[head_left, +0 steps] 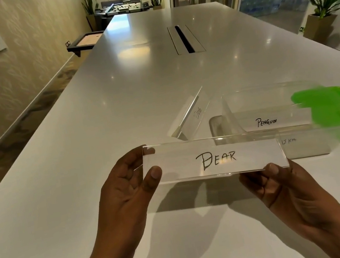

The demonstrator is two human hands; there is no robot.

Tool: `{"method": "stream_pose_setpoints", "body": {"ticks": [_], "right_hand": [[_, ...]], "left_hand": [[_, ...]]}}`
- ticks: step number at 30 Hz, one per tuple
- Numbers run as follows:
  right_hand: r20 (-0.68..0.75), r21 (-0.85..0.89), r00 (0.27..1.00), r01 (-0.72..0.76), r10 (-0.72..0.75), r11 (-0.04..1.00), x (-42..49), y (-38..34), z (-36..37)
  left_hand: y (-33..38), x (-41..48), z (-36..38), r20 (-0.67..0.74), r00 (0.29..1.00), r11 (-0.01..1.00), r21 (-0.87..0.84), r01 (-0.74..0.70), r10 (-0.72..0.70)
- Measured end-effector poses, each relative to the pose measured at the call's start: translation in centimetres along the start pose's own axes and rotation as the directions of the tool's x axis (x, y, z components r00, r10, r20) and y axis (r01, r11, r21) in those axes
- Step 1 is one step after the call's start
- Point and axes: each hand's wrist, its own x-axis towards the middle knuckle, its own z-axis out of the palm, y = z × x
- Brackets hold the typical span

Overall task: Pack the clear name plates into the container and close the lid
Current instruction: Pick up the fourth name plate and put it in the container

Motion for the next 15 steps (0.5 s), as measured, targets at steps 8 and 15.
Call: {"method": "stream_pose_setpoints", "body": {"ticks": [8,15], "right_hand": [[0.012,-0.005,1.000,0.018,-0.018,1.000,0.17,-0.25,0.02],[-0.015,0.028,0.999,0.041,-0.040,0.999,0.48,-0.49,-0.12]], "left_hand": [[-0.22,-0.15,0.10,0.016,1.000,0.998,-0.061,0.004,-0.003],[0.12,-0.43,0.12,-0.013,0.999,0.996,-0.083,-0.035,0.034]]}}
